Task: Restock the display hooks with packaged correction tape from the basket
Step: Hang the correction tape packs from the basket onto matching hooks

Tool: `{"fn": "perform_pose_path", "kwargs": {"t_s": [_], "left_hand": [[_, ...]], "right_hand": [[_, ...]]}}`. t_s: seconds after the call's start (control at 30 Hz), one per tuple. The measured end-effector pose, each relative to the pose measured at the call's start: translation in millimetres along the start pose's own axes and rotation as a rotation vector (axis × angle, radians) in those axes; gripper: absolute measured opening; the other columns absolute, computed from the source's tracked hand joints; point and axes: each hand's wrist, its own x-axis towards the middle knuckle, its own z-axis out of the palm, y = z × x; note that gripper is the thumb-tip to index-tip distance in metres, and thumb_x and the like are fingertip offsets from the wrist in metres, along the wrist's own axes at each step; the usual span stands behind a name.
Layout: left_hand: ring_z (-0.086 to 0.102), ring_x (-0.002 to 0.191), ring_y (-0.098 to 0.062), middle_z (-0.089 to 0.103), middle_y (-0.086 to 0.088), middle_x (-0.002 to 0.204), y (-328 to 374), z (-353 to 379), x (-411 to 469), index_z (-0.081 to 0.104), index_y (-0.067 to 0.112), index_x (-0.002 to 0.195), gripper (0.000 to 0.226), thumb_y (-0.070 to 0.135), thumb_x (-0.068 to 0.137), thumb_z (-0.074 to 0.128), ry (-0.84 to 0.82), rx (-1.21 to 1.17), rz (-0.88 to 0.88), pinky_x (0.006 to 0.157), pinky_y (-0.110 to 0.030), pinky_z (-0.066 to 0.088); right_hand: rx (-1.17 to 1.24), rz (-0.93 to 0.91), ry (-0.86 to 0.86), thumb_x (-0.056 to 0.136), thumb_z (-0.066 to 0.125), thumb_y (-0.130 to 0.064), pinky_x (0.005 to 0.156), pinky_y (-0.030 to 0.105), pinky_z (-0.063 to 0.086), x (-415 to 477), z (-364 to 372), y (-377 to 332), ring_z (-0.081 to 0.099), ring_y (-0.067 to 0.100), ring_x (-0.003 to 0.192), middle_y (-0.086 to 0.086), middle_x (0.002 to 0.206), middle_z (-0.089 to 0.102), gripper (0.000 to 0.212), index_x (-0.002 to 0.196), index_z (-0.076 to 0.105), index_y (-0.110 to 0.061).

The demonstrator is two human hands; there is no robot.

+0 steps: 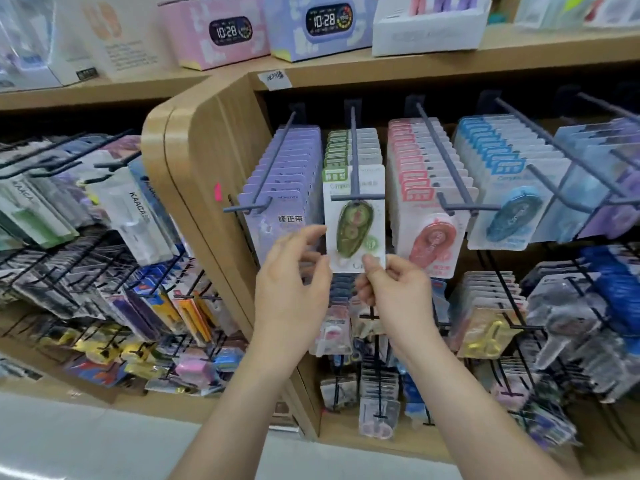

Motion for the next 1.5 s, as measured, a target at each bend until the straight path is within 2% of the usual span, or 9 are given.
{"fn": "perform_pose_path", "kwargs": {"t_s": [0.17, 0.3, 0.53, 0.73, 0.93, 1.03, 1.2, 1.37, 1.5], "left_hand": [[0.058, 0.095, 0.006, 0.061, 0.014, 0.105, -9.3, -4.0, -9.6, 0.070, 0.023, 0.107, 0.027, 0.003, 0.095, 0.056, -0.021, -0.017, 0.024, 0.079, -0.006, 0.045], [0.059, 0.093, 0.006, 0.064, 0.017, 0.101, -14.7, -2.6, -17.0, 0.069, 0.027, 0.100, 0.029, 0.001, 0.094, 0.058, -0.057, -0.062, 0.037, 0.079, -0.006, 0.044], [0.062, 0.075, 0.003, 0.068, 0.022, 0.079, -16.3, 29.0, -42.8, 0.068, 0.040, 0.094, 0.031, 0.009, 0.093, 0.062, -0.251, -0.148, 0.023, 0.068, -0.009, 0.045], [0.060, 0.089, -0.001, 0.068, 0.010, 0.097, -15.4, 98.7, -88.3, 0.074, 0.017, 0.105, 0.023, 0.002, 0.090, 0.064, -0.555, 0.050, 0.355, 0.077, -0.016, 0.050], [0.064, 0.082, -0.012, 0.071, 0.006, 0.088, 13.5, 199.0, -163.1, 0.076, 0.018, 0.095, 0.023, 0.013, 0.081, 0.058, -0.868, 0.189, 0.483, 0.074, -0.019, 0.042], [0.068, 0.086, -0.017, 0.073, 0.006, 0.093, 40.6, 250.2, -211.5, 0.076, 0.021, 0.101, 0.024, 0.018, 0.088, 0.056, -1.046, 0.205, 0.495, 0.077, -0.027, 0.049], [0.067, 0.091, -0.014, 0.073, 0.009, 0.102, 95.2, 334.8, -306.5, 0.075, 0.024, 0.108, 0.022, 0.014, 0.092, 0.064, -1.219, 0.145, 0.400, 0.082, -0.029, 0.053], [0.066, 0.090, -0.012, 0.072, 0.007, 0.106, 135.9, 418.5, -379.1, 0.073, 0.021, 0.112, 0.024, 0.012, 0.095, 0.058, -1.367, 0.143, 0.333, 0.085, -0.027, 0.051], [0.064, 0.097, -0.017, 0.070, 0.003, 0.108, 144.6, 493.1, -417.5, 0.072, 0.020, 0.113, 0.026, 0.010, 0.095, 0.057, -1.489, 0.154, 0.298, 0.088, -0.034, 0.052]], "right_hand": [[0.354, 0.161, 0.130, 0.097, 0.062, -0.015, 0.054, 0.022, 0.050, 12.8, 21.3, -4.6, 0.059, 0.012, 0.056, 0.006, 0.066, 0.065, 0.021, 0.081, 0.065, -0.002], [0.587, 0.346, 0.068, 0.099, 0.059, -0.011, 0.059, 0.021, 0.056, 3.5, 18.3, 5.9, 0.068, 0.020, 0.075, 0.016, 0.088, 0.071, 0.015, 0.105, 0.062, 0.002], [-0.116, 0.276, -0.179, 0.100, 0.055, -0.015, 0.071, 0.025, 0.055, -39.8, -67.0, 26.8, 0.069, 0.013, 0.073, 0.007, 0.084, 0.076, 0.018, 0.100, 0.073, -0.015], [-0.813, 0.104, -0.004, 0.096, 0.059, -0.021, 0.076, 0.029, 0.053, -82.0, -202.1, 46.0, 0.066, 0.010, 0.078, -0.011, 0.086, 0.072, 0.015, 0.099, 0.070, -0.031], [-1.112, 0.273, 0.177, 0.093, 0.057, -0.016, 0.076, 0.038, 0.050, -171.8, -354.2, 84.1, 0.066, 0.030, 0.090, 0.001, 0.088, 0.072, 0.012, 0.091, 0.069, -0.016], [-1.088, 0.418, 0.287, 0.092, 0.057, -0.019, 0.072, 0.035, 0.049, -227.5, -424.8, 106.5, 0.066, 0.029, 0.088, -0.002, 0.088, 0.072, 0.012, 0.094, 0.068, -0.021], [-0.878, 0.643, 0.527, 0.094, 0.059, -0.017, 0.087, 0.033, 0.048, -326.5, -529.2, 141.2, 0.065, 0.024, 0.104, 0.004, 0.117, 0.069, 0.035, 0.129, 0.063, -0.019], [-0.613, 0.809, 0.835, 0.096, 0.061, -0.020, 0.087, 0.032, 0.048, -396.9, -602.3, 176.1, 0.067, 0.024, 0.103, 0.001, 0.108, 0.070, 0.031, 0.127, 0.062, -0.019], [-0.422, 0.843, 1.043, 0.095, 0.062, -0.015, 0.078, 0.026, 0.042, -413.0, -643.0, 210.4, 0.062, 0.012, 0.083, -0.009, 0.093, 0.064, 0.026, 0.121, 0.063, -0.018]]}}
